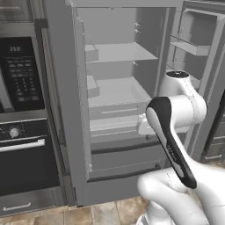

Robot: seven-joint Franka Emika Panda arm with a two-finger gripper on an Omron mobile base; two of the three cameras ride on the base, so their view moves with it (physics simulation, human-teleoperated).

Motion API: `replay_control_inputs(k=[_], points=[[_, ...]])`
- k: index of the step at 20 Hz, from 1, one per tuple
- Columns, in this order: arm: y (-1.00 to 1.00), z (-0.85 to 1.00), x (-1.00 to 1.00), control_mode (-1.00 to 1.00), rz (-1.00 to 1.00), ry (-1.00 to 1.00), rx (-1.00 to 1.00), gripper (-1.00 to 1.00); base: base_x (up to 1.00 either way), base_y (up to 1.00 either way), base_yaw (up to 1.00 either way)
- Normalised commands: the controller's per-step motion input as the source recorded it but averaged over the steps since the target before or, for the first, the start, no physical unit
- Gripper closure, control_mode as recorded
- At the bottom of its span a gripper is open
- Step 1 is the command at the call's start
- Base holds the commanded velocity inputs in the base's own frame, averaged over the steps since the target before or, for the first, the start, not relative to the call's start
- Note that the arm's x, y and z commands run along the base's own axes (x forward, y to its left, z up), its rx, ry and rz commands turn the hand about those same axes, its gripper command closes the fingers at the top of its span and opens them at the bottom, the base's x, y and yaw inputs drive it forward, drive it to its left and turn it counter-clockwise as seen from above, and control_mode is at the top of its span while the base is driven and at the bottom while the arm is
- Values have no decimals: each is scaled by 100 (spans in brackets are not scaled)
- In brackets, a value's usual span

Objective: Place one of the steaks on the plate and the other in the bowl. Then place the bowl in the fridge.

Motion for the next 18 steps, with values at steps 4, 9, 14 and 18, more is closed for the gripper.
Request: replay_control_inputs(k=[4, 9, 14, 18], points=[[8, 0, -1, -100, 0, 0, 0, -100, 0, 0, 0], [8, 0, -8, 100, 2, 0, 0, -100, -9, 28, 25], [0, 0, 0, 100, 0, 0, 0, -100, 0, 89, 78], [0, 0, 0, 100, 0, 0, 0, -100, -33, 90, 84]])
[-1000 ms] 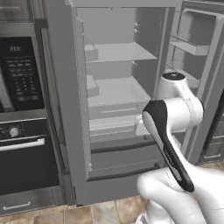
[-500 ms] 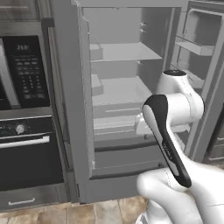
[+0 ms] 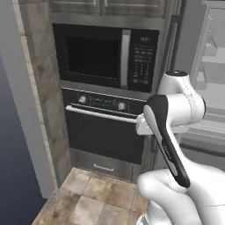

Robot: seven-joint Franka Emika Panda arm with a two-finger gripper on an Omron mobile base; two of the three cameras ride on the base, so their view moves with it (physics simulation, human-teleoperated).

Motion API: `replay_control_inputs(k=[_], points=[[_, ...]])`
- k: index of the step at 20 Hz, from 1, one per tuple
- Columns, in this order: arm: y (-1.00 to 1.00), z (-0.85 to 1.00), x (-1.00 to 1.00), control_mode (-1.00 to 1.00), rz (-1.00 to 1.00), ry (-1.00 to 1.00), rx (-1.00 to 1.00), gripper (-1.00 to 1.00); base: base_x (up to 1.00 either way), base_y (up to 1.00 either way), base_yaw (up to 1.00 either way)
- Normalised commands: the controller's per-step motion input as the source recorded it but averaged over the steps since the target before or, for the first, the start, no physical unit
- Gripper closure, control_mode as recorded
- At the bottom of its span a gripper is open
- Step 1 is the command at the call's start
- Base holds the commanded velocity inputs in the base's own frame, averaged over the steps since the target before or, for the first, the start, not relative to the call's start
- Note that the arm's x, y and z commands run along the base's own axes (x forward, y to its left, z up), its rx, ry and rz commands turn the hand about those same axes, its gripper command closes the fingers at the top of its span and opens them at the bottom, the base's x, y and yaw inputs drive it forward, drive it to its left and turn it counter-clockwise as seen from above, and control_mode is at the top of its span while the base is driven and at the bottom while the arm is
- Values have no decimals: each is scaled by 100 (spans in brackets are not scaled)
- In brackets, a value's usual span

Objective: Place one of the steaks on the plate and the other in the bowl. Then place the bowl in the fridge.

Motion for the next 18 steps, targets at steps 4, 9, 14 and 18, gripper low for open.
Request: replay_control_inputs(k=[4, 9, 14, 18], points=[[0, 0, 0, 100, 0, 0, 0, -100, -55, 94, 76], [0, 0, 0, 100, 0, 0, 0, -100, -38, 88, 75], [0, 0, 0, 100, 0, 0, 0, -100, -13, 56, 81], [0, 0, 0, 100, 0, 0, 0, -100, -17, 79, 70]])
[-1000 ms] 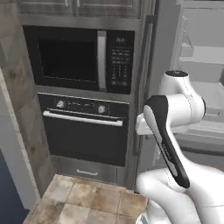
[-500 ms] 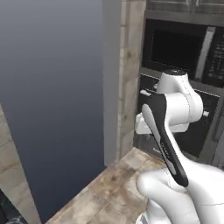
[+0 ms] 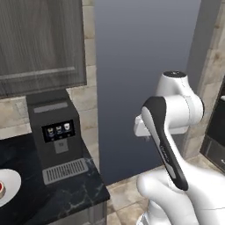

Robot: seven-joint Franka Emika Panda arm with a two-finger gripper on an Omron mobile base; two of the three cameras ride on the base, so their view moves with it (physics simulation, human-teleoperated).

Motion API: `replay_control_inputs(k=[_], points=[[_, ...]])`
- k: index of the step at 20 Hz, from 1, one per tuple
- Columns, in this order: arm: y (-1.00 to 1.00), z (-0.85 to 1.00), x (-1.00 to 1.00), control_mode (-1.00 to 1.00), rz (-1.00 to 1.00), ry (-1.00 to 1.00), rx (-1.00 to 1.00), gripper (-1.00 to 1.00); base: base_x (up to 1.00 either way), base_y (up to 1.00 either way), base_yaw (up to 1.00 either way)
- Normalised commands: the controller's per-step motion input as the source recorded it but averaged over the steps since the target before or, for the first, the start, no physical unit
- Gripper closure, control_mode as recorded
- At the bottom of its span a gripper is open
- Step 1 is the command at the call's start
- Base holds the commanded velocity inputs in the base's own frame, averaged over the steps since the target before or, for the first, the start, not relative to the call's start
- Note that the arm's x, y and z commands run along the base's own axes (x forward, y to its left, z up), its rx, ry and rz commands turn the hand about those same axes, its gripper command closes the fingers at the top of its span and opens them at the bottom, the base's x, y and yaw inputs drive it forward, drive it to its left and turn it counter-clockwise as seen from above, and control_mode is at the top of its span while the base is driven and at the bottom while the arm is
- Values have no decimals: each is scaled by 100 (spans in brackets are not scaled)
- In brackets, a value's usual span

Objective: Place one of the steaks on the plate and the other in the bowl. Then place the bowl in the fridge.

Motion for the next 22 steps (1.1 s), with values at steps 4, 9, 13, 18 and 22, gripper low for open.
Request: replay_control_inputs(k=[4, 9, 13, 18, 22], points=[[0, 0, 0, 100, 0, 0, 0, -100, -47, 83, 51], [0, 0, 0, 100, 0, 0, 0, -100, -58, 76, 26], [0, 0, 0, 100, 0, 0, 0, -100, -100, 27, 24], [0, 0, 0, 100, 0, 0, 0, -100, -59, -54, 6], [0, 0, 0, 100, 0, 0, 0, -100, -55, -46, 8]])
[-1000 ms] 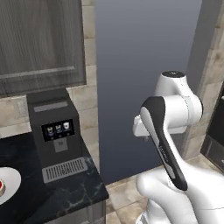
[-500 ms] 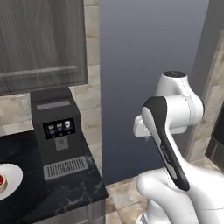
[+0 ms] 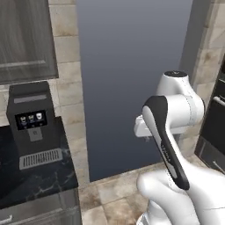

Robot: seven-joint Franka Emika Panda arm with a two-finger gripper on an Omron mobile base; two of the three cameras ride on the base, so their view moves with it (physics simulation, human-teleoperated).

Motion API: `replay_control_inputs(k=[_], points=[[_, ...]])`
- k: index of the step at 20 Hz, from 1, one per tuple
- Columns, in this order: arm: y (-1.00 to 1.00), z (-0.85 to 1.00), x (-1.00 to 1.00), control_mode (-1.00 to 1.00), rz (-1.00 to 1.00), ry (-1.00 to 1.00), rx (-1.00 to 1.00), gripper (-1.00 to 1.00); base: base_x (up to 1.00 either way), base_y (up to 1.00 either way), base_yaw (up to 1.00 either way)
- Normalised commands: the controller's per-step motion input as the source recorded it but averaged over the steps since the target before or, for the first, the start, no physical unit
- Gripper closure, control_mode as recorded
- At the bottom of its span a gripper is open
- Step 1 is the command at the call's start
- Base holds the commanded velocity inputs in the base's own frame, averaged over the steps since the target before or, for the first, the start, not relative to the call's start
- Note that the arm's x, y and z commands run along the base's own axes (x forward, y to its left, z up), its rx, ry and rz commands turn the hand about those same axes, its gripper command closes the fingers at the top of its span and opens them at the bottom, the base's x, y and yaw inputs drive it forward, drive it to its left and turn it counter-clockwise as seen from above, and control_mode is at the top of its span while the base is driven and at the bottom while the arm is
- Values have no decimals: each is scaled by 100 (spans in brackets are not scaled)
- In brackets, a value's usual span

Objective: Place one of the steaks on the plate and the other in the bowl. Then place the bowl in the fridge.

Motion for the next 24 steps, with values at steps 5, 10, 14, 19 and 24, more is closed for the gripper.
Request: replay_control_inputs(k=[5, 10, 14, 19, 24], points=[[0, 0, 0, 100, 0, 0, 0, -100, -49, 91, 56], [0, 0, 0, 100, 0, 0, 0, -100, -37, 78, 76], [0, 0, 0, 100, 0, 0, 0, -100, -6, 87, 16], [0, 0, 0, 100, 0, 0, 0, -100, 9, 88, -4], [0, 0, 0, 100, 0, 0, 0, -100, 28, 75, -28]])
